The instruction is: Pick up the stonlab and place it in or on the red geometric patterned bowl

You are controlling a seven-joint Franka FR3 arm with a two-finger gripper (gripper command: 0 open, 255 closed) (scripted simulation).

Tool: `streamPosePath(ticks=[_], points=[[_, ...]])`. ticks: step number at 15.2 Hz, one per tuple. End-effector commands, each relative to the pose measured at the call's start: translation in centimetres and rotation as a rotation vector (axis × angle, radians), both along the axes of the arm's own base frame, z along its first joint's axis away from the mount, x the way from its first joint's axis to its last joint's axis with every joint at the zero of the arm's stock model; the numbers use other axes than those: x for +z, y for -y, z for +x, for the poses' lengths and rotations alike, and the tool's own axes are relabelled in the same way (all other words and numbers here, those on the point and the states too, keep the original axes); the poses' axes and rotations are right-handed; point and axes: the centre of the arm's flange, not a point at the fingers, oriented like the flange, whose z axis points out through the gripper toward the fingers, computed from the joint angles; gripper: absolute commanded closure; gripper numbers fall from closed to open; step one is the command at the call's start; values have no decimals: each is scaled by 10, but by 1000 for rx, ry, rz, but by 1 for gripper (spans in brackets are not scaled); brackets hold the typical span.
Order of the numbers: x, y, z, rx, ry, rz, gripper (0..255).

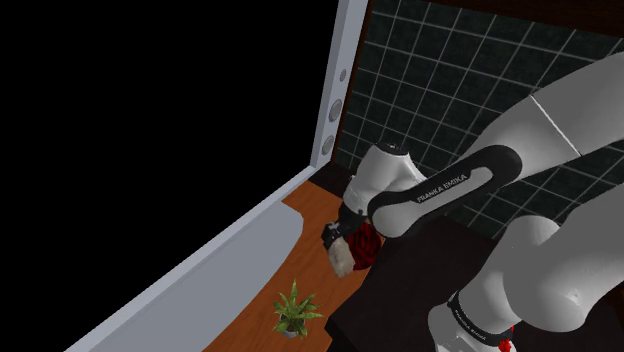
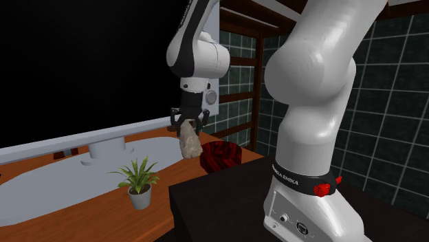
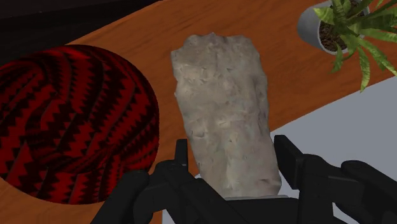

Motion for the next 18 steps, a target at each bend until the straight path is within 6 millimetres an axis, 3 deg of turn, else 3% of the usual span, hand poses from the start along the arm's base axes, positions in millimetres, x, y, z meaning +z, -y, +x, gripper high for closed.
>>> streamPosePath(ticks=[1, 10, 18], points=[[-1, 27, 1, 2, 0, 1, 255], [-1, 148, 15, 2, 0, 1, 255], [-43, 148, 15, 2, 0, 1, 255]])
